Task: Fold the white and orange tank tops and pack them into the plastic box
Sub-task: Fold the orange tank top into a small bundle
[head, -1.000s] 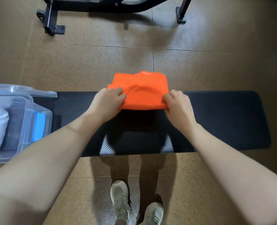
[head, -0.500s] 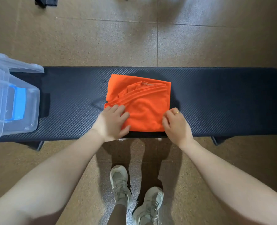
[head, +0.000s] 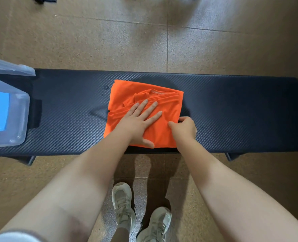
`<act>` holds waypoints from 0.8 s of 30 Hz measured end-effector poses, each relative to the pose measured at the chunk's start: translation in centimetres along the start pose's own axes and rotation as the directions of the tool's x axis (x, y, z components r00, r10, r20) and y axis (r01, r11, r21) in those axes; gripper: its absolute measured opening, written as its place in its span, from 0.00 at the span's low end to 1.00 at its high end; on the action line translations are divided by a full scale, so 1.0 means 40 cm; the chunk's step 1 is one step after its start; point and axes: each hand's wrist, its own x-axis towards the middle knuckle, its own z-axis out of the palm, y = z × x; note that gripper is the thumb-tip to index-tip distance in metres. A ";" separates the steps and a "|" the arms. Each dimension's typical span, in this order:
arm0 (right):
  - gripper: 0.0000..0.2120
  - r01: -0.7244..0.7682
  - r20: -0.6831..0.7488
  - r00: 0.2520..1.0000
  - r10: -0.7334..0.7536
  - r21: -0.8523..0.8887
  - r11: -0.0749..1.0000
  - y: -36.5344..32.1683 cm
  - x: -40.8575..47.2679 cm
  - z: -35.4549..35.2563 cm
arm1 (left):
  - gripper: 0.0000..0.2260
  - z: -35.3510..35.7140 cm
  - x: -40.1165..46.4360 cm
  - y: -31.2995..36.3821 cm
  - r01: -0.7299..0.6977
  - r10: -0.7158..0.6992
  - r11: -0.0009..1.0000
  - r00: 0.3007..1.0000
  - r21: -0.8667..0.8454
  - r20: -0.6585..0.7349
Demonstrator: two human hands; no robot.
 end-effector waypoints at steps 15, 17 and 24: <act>0.33 0.646 0.510 0.687 -0.518 -0.101 0.757 -0.145 -0.224 0.062 | 0.07 -0.125 -0.108 -0.025 0.028 -0.522 -0.031 0.852 -0.999 0.040; 0.29 0.656 0.491 0.668 -0.560 -0.032 0.755 -0.150 -0.225 0.062 | 0.06 -0.130 -0.107 -0.051 0.050 -0.543 0.060 0.840 -0.997 0.009; 0.28 0.831 0.327 0.531 -0.782 -0.383 0.404 -0.076 -0.178 0.074 | 0.15 -0.083 -0.101 -0.118 0.254 -0.556 0.414 0.831 -0.874 -0.021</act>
